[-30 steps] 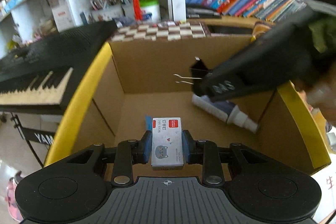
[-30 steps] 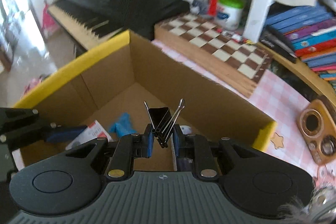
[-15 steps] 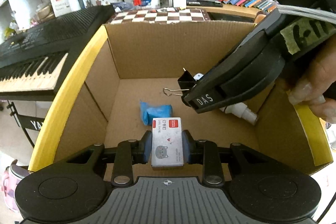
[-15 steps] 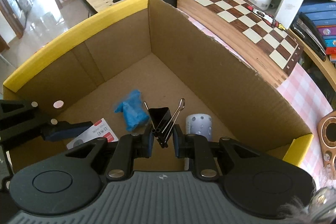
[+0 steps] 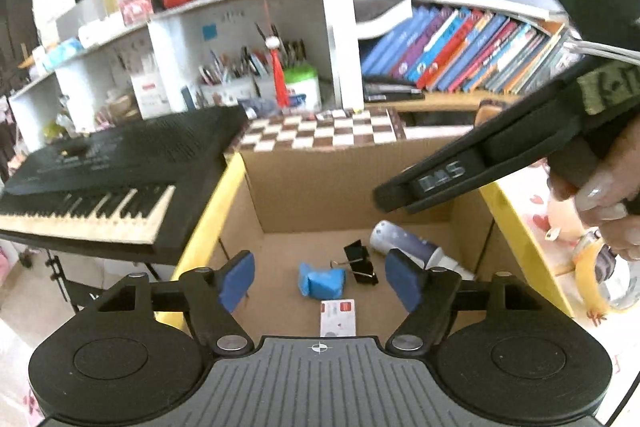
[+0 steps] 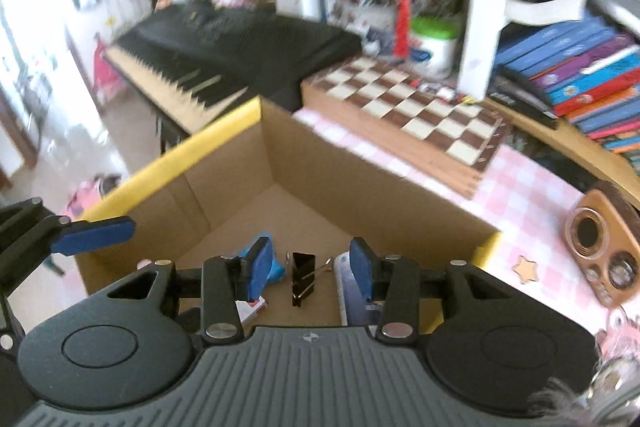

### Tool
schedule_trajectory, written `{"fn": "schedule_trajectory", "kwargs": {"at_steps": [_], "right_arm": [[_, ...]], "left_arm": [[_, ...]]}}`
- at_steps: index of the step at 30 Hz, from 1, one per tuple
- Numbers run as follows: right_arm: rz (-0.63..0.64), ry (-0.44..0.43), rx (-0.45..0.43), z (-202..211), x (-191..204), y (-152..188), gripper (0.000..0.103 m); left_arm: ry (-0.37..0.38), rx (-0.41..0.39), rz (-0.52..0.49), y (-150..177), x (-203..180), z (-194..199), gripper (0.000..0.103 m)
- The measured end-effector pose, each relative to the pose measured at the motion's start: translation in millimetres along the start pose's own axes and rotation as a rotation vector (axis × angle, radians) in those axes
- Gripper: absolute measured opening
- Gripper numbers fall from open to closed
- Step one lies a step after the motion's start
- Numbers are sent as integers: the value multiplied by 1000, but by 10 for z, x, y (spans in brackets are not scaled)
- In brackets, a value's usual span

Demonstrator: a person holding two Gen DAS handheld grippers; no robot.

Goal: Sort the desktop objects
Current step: 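Open the left tool dropping the small box while the right tool releases the clip, then withdraw both tools from the box toward the tape roll on the desk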

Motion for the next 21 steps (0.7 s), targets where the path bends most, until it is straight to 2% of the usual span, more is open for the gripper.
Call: {"fn": "schedule_trajectory", "kwargs": {"at_steps": [3, 10, 21], "right_arm": [[-43, 26, -59, 261, -62, 30, 41], [-137, 103, -169, 820, -210, 208, 41], [-303, 254, -321, 1615, -331, 819, 42]], "left_arm": [[-11, -33, 9, -22, 27, 127, 85], [-13, -97, 39, -15, 63, 444, 87], [-21, -168, 117, 142, 83, 940, 94]]}}
Point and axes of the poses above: each gripper's, at about its wrist camera, not at the fingertips, and z roughly against the way its jaws point, x to its left, y to its underside, the point moved 6 cm from there along -z, roughly the way its jaws point, and after that the axes turned 9 degrees about -z, right-handed, at the moved point
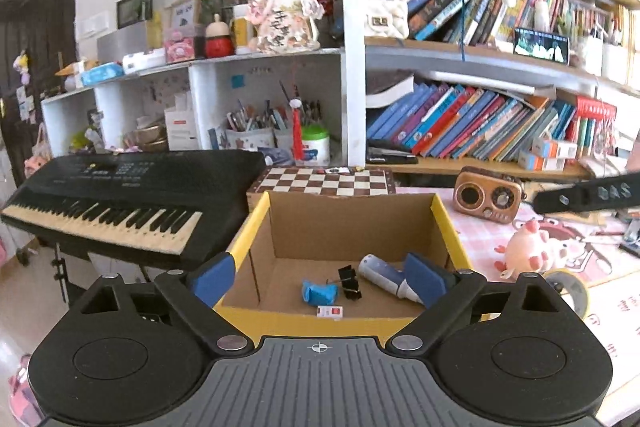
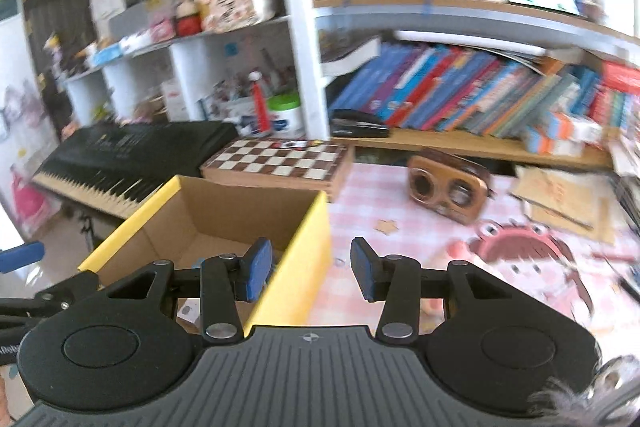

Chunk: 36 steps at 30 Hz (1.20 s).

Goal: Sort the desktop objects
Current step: 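Withdraw both tools from the box toward the tape roll on the desk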

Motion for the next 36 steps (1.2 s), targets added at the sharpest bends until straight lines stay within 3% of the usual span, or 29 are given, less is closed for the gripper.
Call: {"fn": "schedule_trajectory", "kwargs": {"at_steps": [15, 27, 36], "right_arm": [[-42, 142, -46, 764, -232, 770, 45], [19, 218, -36, 990, -120, 1349, 49], [18, 240, 20, 1031, -149, 1619, 50]], "left_arm": [[43, 10, -12, 344, -120, 479, 95], [113, 55, -66, 688, -447, 633, 96], [157, 87, -102, 867, -681, 637, 96]]}}
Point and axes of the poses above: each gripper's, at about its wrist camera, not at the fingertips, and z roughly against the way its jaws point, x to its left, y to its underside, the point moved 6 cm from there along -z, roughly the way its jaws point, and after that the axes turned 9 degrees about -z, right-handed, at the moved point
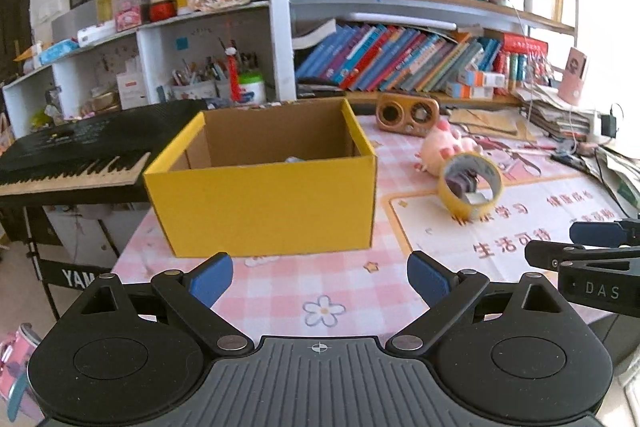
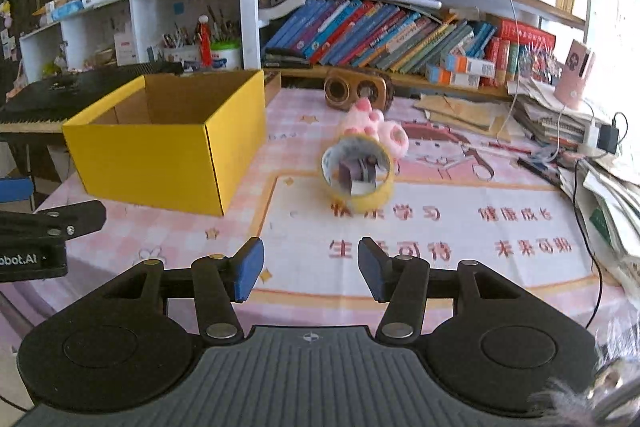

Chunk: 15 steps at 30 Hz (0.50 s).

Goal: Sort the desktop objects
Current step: 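Withdraw both tools from the box toward the tape roll on the desk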

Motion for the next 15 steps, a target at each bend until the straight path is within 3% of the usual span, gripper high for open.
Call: {"fn": "schedule_trajectory", "kwargs": {"at_steps": [15], "right_arm": [[-35, 59, 48, -144, -451, -29, 56]], "left_arm": [[74, 53, -55, -69, -479, -313, 99]]}}
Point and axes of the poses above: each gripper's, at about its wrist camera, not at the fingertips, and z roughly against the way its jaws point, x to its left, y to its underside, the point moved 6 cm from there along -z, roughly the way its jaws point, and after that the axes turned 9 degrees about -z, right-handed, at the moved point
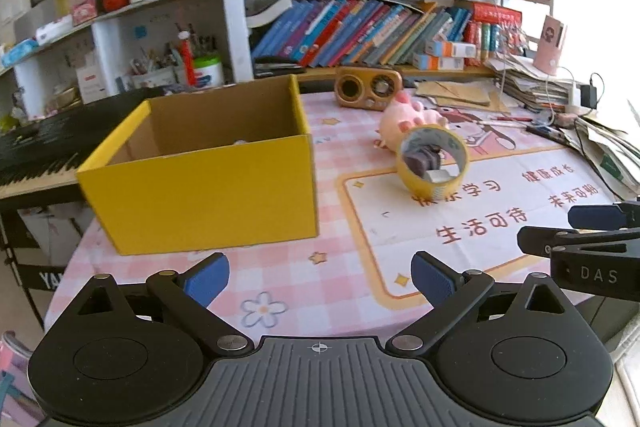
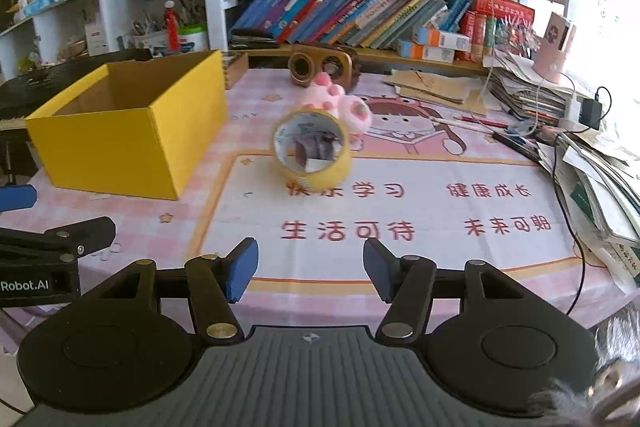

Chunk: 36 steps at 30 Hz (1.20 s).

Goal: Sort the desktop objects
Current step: 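Withdraw both tools from the box toward the tape roll on the desk, then grasp the yellow tape roll with the left tool while the right tool grasps the white plug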

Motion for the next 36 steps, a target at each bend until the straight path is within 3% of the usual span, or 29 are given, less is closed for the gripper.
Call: {"fn": "schedule_trajectory", "kwargs": {"at_steps": [14, 25, 36], "right_arm": [[-4, 4, 53, -351, -452, -271, 57], [30, -54, 73, -682, -613, -521, 59], [34, -84, 82, -964, -873, -731, 59]], "left_arm": [[37, 35, -6, -272, -405, -394, 99], [11, 84, 27, -421, -566, -704, 99], [31, 104, 15, -613, -855, -1055, 99]]}}
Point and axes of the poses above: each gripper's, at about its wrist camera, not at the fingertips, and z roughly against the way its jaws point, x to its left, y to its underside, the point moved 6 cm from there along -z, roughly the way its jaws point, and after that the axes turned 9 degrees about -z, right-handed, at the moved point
